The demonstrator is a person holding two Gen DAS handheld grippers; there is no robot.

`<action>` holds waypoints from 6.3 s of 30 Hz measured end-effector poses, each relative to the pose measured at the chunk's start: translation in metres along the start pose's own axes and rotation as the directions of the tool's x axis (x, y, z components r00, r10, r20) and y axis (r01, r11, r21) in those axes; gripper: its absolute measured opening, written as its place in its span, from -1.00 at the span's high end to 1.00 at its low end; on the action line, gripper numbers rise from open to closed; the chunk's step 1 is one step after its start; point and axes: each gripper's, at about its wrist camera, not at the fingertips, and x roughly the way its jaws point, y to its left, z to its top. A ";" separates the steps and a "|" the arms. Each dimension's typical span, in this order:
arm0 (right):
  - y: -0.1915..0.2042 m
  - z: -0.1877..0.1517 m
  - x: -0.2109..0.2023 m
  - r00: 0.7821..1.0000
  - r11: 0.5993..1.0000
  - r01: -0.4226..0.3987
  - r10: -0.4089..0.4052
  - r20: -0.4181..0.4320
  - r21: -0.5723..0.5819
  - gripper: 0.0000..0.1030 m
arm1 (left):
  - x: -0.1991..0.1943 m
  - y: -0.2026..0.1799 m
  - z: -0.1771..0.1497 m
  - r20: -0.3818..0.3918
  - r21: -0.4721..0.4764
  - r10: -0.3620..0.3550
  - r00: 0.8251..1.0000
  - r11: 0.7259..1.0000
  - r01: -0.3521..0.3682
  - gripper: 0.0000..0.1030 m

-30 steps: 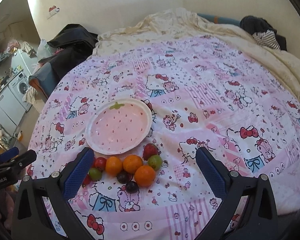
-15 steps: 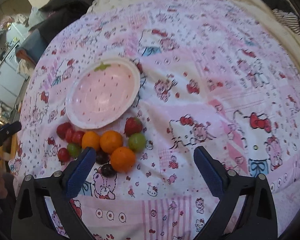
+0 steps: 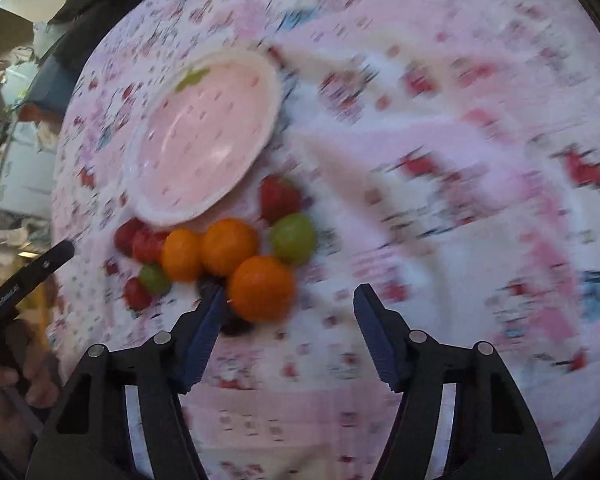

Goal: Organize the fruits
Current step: 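Grasp a red cherry tomato with the left gripper while the right grasps an orange tangerine, then carry the tomato and tangerine in both grippers over the pink plate, then open both grippers to drop the tomato and tangerine onto the plate, then withdraw both grippers from the plate back toward the fruit row, then grasp a green fruit with the left gripper while the right grasps a dark purple grape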

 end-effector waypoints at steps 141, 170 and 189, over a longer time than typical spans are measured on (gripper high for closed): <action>0.047 0.137 -0.035 0.910 0.971 -0.214 0.238 0.339 -0.109 -0.64 | 0.049 -0.090 0.095 0.118 0.238 -0.037 0.992 0.971 0.008 -0.58; 0.024 0.021 -0.116 0.861 0.990 -0.112 0.142 0.488 -0.089 -0.91 | -0.063 -0.044 0.024 0.301 0.192 -0.070 0.951 0.981 0.011 -0.58; 0.004 -0.001 -0.067 0.939 0.993 -0.105 0.080 0.335 0.059 -0.91 | 0.001 -0.034 -0.027 -0.009 0.160 -0.066 0.998 0.985 0.066 -0.52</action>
